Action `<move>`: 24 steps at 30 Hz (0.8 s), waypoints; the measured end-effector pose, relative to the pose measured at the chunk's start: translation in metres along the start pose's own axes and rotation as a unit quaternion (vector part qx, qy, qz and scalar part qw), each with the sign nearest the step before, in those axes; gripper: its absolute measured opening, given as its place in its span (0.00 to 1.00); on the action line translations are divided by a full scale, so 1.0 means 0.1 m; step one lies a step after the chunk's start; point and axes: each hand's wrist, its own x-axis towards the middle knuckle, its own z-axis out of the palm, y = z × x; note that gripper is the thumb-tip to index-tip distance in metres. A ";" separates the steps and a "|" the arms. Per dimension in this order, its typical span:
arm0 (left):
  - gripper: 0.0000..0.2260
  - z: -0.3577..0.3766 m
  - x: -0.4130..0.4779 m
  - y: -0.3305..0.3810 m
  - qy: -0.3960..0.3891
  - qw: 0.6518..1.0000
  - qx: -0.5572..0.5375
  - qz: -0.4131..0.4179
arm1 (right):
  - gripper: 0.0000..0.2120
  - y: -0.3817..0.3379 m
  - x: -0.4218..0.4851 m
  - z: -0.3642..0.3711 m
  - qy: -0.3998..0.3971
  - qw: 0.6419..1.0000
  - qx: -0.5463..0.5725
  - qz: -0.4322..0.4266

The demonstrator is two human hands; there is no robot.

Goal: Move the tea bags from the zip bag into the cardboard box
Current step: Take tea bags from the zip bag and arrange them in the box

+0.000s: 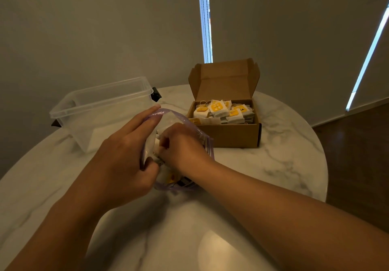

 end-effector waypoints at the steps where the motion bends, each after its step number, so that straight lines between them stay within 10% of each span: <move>1: 0.37 0.00 0.00 0.00 -0.002 1.000 -0.002 0.002 | 0.11 0.00 -0.04 -0.04 0.011 1.000 0.000 -0.007; 13: 0.35 -0.01 0.01 0.00 0.002 1.000 -0.006 0.009 | 0.05 0.11 -0.73 -0.37 0.112 0.984 0.011 -0.135; 24: 0.37 0.02 0.00 -0.04 -0.009 1.000 -0.007 -0.014 | 0.02 0.31 -0.90 -0.97 0.084 0.937 0.336 -0.051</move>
